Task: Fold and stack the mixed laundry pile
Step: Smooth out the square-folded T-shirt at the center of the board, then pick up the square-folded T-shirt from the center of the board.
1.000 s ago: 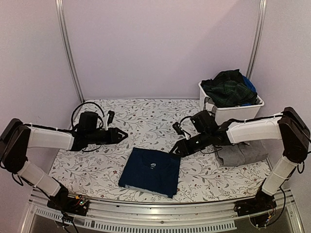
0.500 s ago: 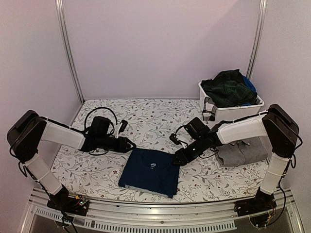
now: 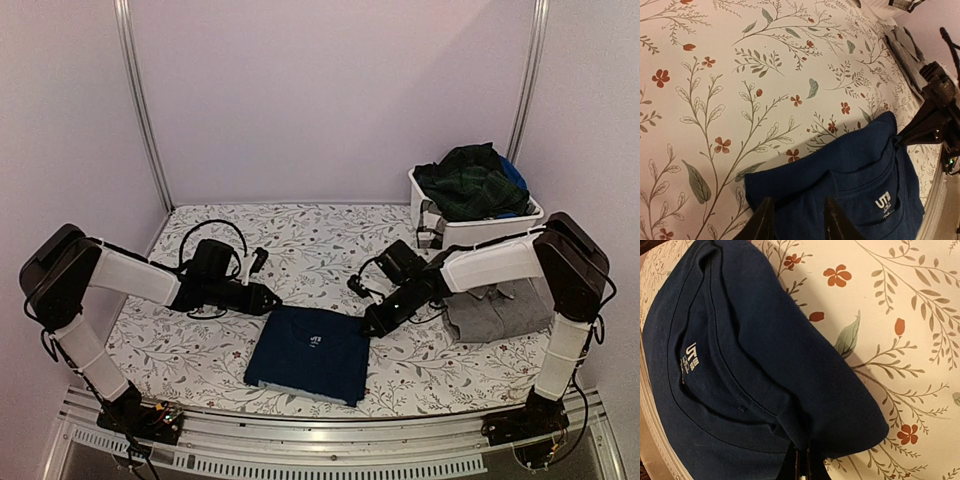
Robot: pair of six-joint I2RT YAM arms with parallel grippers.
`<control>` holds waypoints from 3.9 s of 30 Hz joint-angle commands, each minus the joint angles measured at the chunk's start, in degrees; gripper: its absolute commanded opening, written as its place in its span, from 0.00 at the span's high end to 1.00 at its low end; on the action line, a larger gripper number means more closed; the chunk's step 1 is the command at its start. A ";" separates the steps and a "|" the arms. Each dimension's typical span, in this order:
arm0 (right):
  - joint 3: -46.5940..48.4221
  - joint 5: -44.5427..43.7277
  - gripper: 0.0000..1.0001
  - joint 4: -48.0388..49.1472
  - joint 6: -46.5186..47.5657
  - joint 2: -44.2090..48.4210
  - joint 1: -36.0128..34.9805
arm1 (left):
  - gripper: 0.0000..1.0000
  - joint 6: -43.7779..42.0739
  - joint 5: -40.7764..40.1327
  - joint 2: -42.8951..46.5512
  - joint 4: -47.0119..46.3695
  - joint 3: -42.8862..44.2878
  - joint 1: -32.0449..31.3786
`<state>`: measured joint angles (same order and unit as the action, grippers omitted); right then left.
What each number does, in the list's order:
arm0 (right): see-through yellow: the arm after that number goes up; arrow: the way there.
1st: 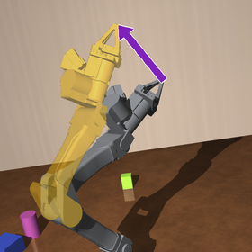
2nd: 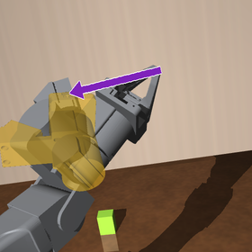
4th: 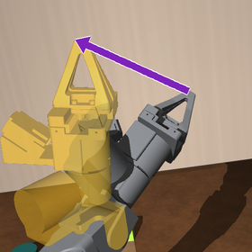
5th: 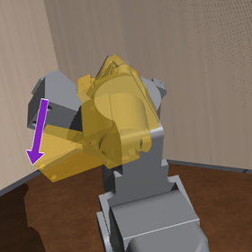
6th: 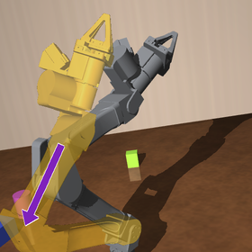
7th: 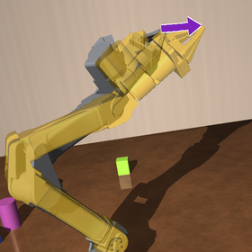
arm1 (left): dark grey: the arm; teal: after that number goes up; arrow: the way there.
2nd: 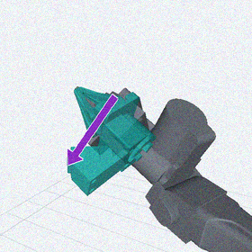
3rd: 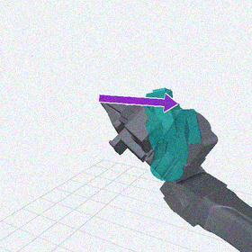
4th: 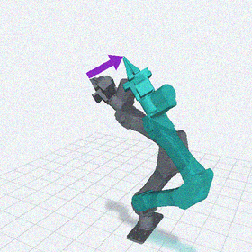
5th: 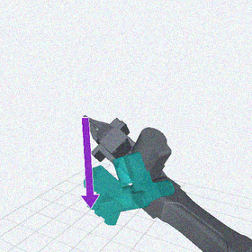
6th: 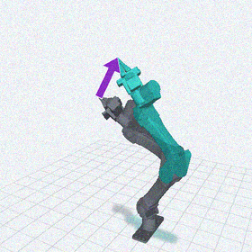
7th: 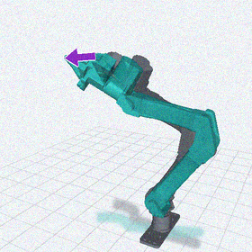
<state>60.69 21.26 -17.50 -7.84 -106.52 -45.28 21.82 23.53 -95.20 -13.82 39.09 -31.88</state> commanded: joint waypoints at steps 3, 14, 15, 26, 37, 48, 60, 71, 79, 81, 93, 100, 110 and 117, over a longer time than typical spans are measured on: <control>3.93 -3.67 1.00 -2.96 1.91 1.51 2.72 | 0.67 -0.98 -1.68 1.06 0.73 0.64 -0.64; 5.94 -3.76 0.98 -3.17 3.91 -5.94 3.89 | 0.68 -2.80 -2.32 -3.16 -0.18 1.26 -1.53; 5.87 -3.61 0.98 -3.06 3.82 -6.17 3.90 | 0.67 -2.78 -2.41 -3.63 -0.13 1.19 -1.64; 6.23 -3.04 0.98 -4.55 3.71 -4.55 4.04 | 0.89 -2.96 -3.11 -2.57 0.43 1.22 -2.52; 7.28 -4.75 0.98 -6.28 3.87 0.73 5.14 | 1.00 -2.86 -6.94 3.67 4.33 1.82 -2.41; 12.35 -8.08 0.96 -3.88 5.83 -8.23 7.04 | 1.00 -1.46 -11.63 -5.04 -0.10 2.73 -1.06; 13.67 -11.10 0.44 -2.23 1.10 -6.70 8.11 | 0.70 -0.76 -17.42 -1.99 -0.02 3.03 -0.55; -0.68 -2.19 0.15 1.35 -6.69 19.81 11.62 | 0.49 -17.99 -27.00 13.60 -0.35 1.08 -22.14; -19.07 9.26 0.17 12.82 -20.81 31.78 12.84 | 0.57 -26.57 -31.58 2.30 1.45 8.72 -37.04; -23.62 10.77 0.17 16.28 -24.62 33.55 12.85 | 0.61 -28.25 -31.96 -2.04 3.45 12.07 -39.11; -34.74 13.47 0.21 25.18 -34.15 34.19 12.84 | 0.70 -34.72 -30.32 -17.74 7.71 23.77 -42.29; -36.23 15.32 0.22 29.09 -36.33 30.73 12.85 | 0.72 -36.18 -29.26 -22.46 8.43 24.48 -42.48; -36.97 16.74 0.22 34.46 -41.45 26.90 11.29 | 1.00 -36.26 -33.89 -17.99 4.22 22.76 -42.30; -37.57 18.06 0.17 41.90 -47.11 23.83 10.80 | 1.00 -34.67 -32.13 -12.15 0.63 19.96 -40.98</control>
<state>24.01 37.85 17.80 -50.54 -80.75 -33.76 -13.80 -9.06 -110.76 -9.78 59.83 -73.34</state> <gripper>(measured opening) 0.818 0.014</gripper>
